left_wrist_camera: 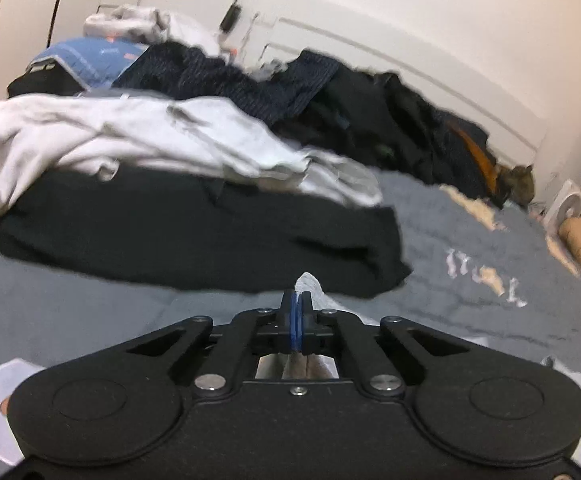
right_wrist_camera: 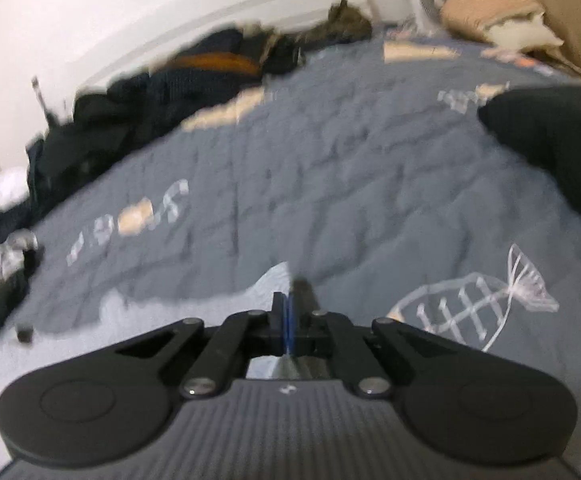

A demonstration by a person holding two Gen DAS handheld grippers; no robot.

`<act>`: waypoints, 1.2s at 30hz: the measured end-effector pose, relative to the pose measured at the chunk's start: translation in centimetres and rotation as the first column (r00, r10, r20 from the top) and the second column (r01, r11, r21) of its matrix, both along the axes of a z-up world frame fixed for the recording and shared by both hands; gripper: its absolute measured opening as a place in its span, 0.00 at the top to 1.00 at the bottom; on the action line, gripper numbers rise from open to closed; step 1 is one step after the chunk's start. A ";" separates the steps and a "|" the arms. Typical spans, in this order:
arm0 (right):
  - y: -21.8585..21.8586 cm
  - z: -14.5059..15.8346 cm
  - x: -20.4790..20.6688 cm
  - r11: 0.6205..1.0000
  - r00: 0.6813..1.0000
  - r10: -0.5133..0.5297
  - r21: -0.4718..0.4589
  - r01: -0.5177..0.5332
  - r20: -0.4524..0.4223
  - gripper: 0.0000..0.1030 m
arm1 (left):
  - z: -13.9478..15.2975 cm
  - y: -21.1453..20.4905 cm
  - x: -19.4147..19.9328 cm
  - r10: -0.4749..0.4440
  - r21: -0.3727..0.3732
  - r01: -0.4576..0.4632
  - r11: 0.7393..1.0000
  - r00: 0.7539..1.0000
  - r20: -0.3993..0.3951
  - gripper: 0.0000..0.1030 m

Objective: Fold clothes

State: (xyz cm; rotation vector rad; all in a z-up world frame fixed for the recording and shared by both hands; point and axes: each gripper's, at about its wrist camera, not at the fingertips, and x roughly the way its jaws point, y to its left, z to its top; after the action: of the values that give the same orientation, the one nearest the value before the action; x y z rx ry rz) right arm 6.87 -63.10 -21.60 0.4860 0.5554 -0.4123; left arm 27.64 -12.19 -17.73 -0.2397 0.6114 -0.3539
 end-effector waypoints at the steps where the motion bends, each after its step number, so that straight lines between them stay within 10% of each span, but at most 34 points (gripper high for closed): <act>1: -0.1 0.5 -0.3 1.000 0.999 -0.016 0.000 0.016 0.038 1.00 | 0.2 -0.1 -0.1 -0.002 -0.003 0.002 1.000 1.000 0.011 0.99; 11: -0.2 2.1 -1.6 0.981 0.977 -0.113 -0.136 0.139 0.181 1.00 | 0.3 -0.7 0.9 0.006 -0.019 -0.005 1.000 0.999 0.037 0.99; 22: -2.7 0.4 0.5 1.000 0.999 0.011 0.012 -0.011 0.033 0.91 | -2.1 -0.6 2.1 0.004 0.026 -0.003 1.000 0.998 -0.066 0.98; 24: -2.4 0.2 0.8 0.999 0.999 0.030 0.017 -0.030 0.014 0.60 | -2.1 -0.4 2.1 0.000 0.007 0.001 1.000 0.997 -0.078 0.98; 26: -2.0 -0.1 1.1 0.998 0.998 0.056 0.020 -0.056 -0.006 0.53 | -2.3 -0.4 2.2 -0.004 0.000 0.004 1.000 0.996 -0.093 0.98; 36: -1.3 -1.6 2.8 0.998 0.991 0.062 -0.002 -0.063 -0.114 0.53 | -2.9 -0.7 2.3 -0.016 0.009 0.017 1.000 0.992 -0.121 0.98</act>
State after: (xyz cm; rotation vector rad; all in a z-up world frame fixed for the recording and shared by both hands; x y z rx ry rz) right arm 9.67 -64.41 -23.16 0.4406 0.6785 -0.3831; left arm 29.98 -12.86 -20.63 -0.2477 0.7350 -0.3538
